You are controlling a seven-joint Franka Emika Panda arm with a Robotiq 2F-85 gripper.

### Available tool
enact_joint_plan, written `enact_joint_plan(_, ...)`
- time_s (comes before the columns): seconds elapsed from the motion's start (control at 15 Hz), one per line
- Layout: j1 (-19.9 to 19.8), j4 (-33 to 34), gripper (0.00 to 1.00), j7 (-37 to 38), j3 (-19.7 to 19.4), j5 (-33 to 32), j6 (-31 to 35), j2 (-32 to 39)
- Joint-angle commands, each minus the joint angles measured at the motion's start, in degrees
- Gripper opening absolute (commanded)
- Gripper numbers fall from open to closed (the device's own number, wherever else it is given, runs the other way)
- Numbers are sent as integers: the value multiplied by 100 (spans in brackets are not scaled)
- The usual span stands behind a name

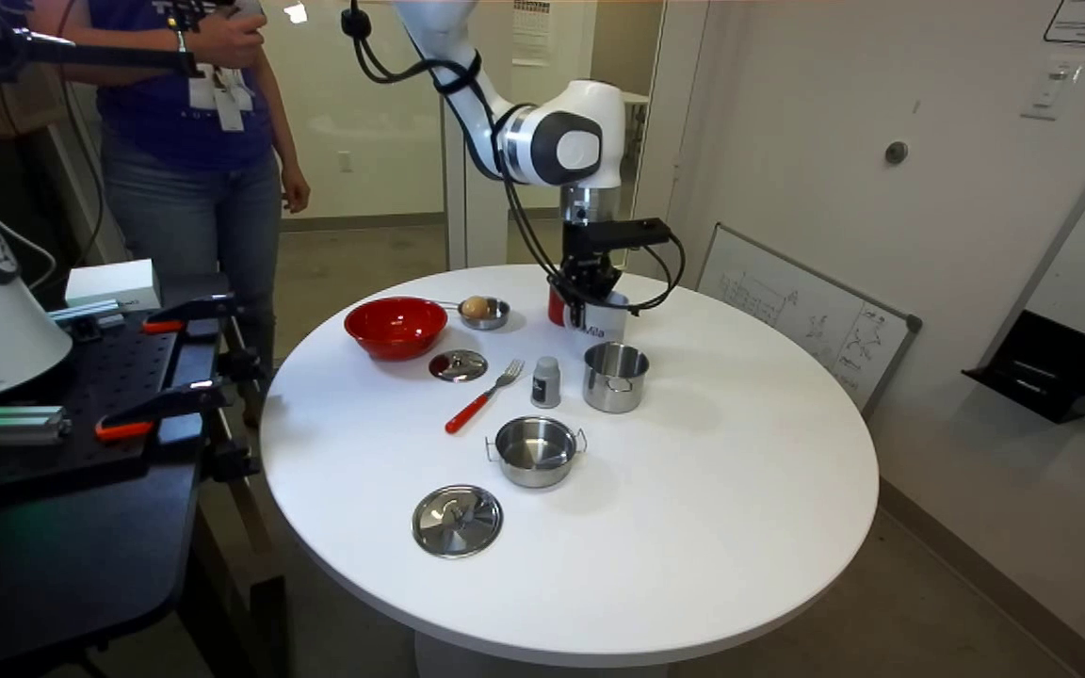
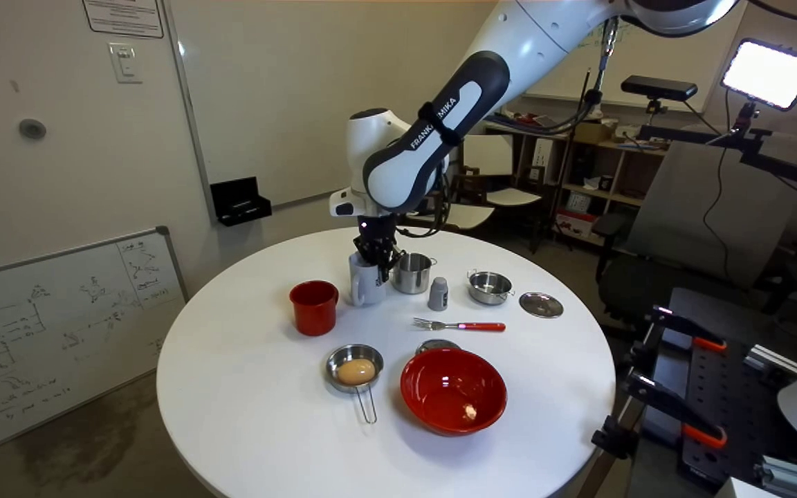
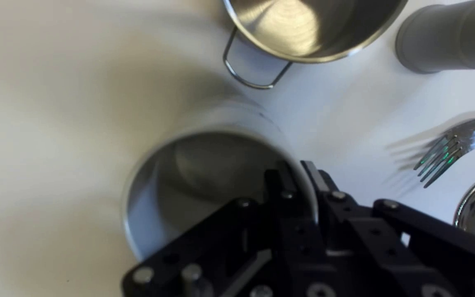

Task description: Move the cup backwards

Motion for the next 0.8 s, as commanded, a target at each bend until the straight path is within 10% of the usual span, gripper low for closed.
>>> enact_joint_plan(0.0, 90, 617, 7, -287, -50, 36, -169, 265)
enact_joint_plan(0.73, -17, 1489, 7, -823, -21, 260, -609, 917)
